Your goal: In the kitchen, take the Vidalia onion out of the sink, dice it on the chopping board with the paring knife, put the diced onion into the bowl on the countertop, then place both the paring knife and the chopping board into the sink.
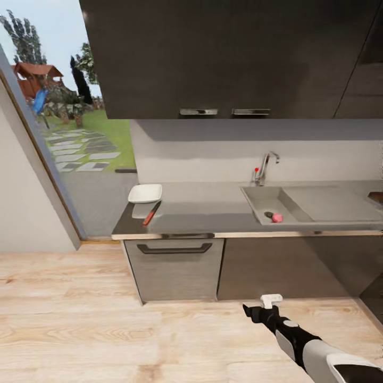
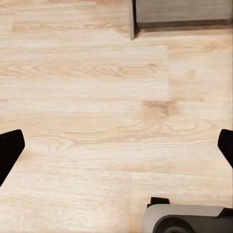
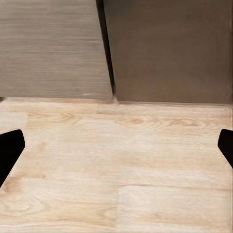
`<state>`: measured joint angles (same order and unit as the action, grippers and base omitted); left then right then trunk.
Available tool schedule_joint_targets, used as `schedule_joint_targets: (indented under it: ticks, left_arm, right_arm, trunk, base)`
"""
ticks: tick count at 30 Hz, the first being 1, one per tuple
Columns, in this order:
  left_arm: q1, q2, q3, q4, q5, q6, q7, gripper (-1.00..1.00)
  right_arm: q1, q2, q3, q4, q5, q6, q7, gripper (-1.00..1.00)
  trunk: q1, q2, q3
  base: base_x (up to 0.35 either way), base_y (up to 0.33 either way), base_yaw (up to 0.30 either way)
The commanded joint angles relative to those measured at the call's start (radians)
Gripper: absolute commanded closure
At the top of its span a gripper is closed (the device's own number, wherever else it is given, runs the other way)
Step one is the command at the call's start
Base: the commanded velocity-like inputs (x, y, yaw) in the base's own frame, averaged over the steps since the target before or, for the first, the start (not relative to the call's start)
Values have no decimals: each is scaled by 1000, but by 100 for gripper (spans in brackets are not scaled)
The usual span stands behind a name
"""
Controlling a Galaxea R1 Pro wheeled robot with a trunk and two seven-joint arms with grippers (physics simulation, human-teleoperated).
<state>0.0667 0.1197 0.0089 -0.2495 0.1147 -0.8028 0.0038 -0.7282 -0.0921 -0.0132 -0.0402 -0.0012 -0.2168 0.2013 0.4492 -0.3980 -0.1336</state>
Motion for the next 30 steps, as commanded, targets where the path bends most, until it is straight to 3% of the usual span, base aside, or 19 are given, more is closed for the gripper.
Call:
schedule_joint_targets:
  ticks: [1, 11, 17, 22, 30]
  left_arm:
    - [0, 0, 0, -2, 2, -1, 0, -100]
    - [1, 0, 0, -1, 2, -1, 1, -100]
    - [1, 0, 0, -1, 2, -1, 1, -100]
    - [1, 0, 0, -1, 2, -1, 1, -100]
    - [1, 0, 0, -1, 2, -1, 1, -100]
  right_arm:
    - [5, 0, -1, 8, 0, -35, 3, -100]
    - [135, 0, -2, 21, 0, -241, -5, -100]
    - [192, 4, -1, 23, -1, -350, -45, -100]
    - [217, 15, -1, 23, -2, -390, -58, -100]
    - [222, 19, -1, 23, -3, -390, -63, -100]
  trunk:
    - [1, -2, -2]
    - [1, -2, -2]
    - [1, -2, -2]
    - [1, -2, -2]
    - [1, -2, -2]
  base:
    - [88, -322, 0]
    - [88, -322, 0]
    - [88, -322, 0]
    - [88, -322, 0]
    - [88, -322, 0]
